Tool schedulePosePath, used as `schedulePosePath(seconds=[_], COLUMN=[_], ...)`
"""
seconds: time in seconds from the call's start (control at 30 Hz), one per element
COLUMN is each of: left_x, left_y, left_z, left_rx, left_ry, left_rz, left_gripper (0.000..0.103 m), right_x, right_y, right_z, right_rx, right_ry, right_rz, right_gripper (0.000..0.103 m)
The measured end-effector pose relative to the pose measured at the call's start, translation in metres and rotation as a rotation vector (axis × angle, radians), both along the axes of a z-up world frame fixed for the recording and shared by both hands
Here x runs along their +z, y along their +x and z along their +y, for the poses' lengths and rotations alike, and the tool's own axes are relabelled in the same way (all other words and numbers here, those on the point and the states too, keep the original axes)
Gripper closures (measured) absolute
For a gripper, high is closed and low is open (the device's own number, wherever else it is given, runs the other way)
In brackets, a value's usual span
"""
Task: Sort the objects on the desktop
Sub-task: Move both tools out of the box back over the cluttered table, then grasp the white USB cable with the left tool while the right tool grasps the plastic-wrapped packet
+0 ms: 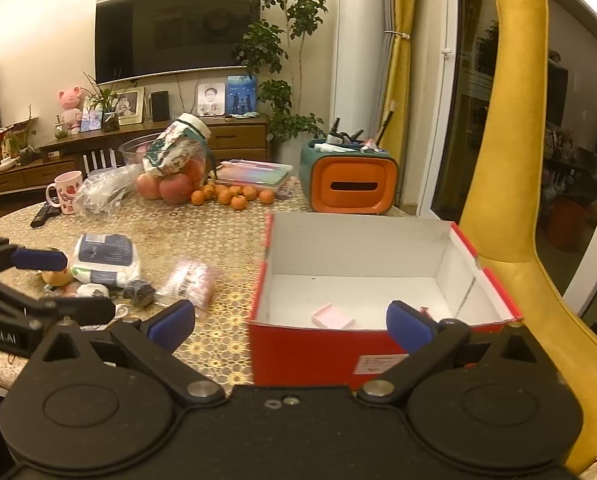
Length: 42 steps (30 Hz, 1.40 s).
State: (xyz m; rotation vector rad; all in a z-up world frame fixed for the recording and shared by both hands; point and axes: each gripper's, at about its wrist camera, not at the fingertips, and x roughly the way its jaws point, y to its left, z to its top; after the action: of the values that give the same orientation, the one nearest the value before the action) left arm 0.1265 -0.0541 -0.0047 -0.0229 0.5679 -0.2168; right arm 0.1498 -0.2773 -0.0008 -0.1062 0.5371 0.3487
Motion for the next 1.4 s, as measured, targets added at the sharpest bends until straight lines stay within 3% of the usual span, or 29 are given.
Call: schedulePosePath(seconds=[0.2, 0.4, 0.73, 1.0, 1.4], left_x=[-0.014, -0.028, -0.054, -0.078, -0.096], left_y=[-0.011, -0.018, -0.001, 0.019, 0.045], left_z=[0.018, 0.037, 0.060, 0.070, 0.076], left_rx=[0.035, 0.053, 0.106, 0.098, 0.100], left_ry=[0.020, -0.028, -0.022, -0.005, 0.049], left_rz=[0.002, 0.009, 0.082, 0.154, 0.156], left_gripper=[0.000, 0.000, 0.000, 0.000, 0.000], right_x=[-0.002, -0.007, -0.019, -0.034, -0.065], right_y=[-0.002, 0.005, 0.025, 0.055, 0.113], right_z=[0.025, 0.047, 0.090, 0.122, 0.151], right_rx=[0.014, 0.027, 0.056, 0.092, 0.083], right_ry=[0.024, 0.041, 0.033, 0.015, 0.006], right_rz=[0.002, 0.018, 0.042, 0.105, 0.249], right_gripper=[0.001, 0.001, 0.001, 0.001, 0.001])
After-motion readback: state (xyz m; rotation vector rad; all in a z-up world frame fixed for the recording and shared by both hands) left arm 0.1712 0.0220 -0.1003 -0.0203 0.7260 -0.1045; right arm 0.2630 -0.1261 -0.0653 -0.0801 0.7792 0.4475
